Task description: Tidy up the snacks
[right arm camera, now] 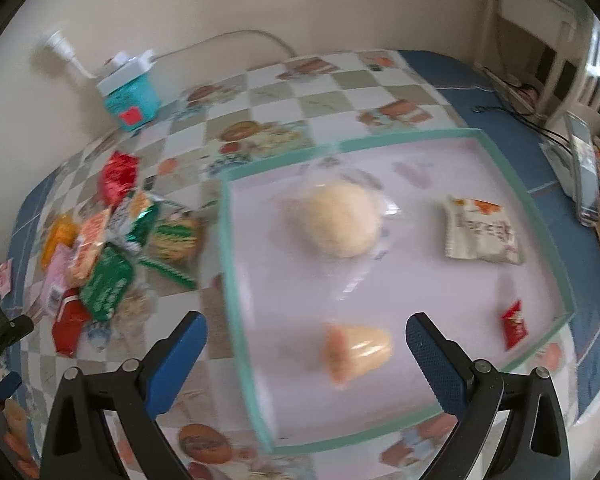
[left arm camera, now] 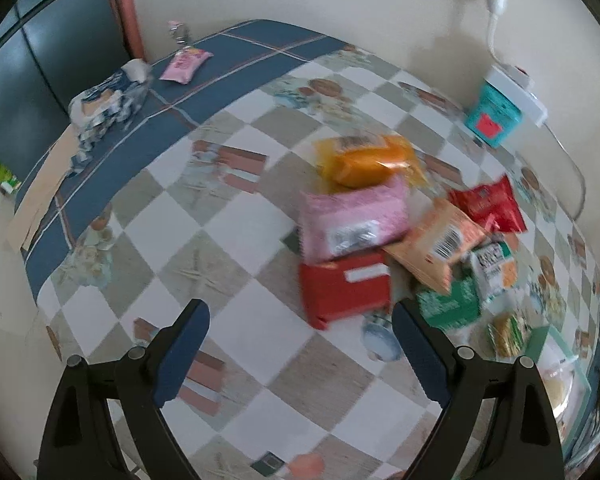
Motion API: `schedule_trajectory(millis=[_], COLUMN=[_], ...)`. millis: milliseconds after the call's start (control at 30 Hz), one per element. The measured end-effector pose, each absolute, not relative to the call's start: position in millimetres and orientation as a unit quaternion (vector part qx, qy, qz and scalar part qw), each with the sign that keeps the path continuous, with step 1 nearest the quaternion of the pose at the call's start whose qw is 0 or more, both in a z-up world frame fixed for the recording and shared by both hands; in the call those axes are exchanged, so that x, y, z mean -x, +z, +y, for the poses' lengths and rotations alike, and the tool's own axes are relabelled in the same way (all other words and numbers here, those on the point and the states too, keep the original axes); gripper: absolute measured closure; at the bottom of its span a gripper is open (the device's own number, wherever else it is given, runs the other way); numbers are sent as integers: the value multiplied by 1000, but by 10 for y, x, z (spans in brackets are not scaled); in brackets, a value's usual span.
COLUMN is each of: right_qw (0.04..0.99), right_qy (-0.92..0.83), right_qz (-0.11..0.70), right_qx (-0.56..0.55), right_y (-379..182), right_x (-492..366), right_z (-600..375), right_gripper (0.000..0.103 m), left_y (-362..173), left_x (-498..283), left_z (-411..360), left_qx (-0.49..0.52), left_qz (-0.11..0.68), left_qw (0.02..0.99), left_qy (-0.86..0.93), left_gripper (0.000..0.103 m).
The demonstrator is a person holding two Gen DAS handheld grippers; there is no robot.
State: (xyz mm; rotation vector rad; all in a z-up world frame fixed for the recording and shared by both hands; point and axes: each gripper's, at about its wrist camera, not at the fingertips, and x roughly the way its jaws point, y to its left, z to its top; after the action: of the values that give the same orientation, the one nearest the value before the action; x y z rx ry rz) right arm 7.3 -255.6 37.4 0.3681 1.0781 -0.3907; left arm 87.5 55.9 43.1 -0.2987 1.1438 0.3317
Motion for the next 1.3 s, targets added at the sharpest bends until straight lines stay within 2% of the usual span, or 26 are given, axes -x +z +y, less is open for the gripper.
schedule_trajectory(millis=[467,1300], right_qw=[844,849], right_qy=[-116,-37], right_qz=[506,516], right_qx=[-134,-102], right_y=[338,2], right_x=[-389,-1023], right_z=[-1884,-1454], right_gripper=[2,2], left_y=[306,-166], left_x=[-842,-1422], left_z=[1239,654], left_qx=[198,195], left_qz=[537,592], left_qw=[795,776], left_qy=[201,92], left_gripper=[10,10])
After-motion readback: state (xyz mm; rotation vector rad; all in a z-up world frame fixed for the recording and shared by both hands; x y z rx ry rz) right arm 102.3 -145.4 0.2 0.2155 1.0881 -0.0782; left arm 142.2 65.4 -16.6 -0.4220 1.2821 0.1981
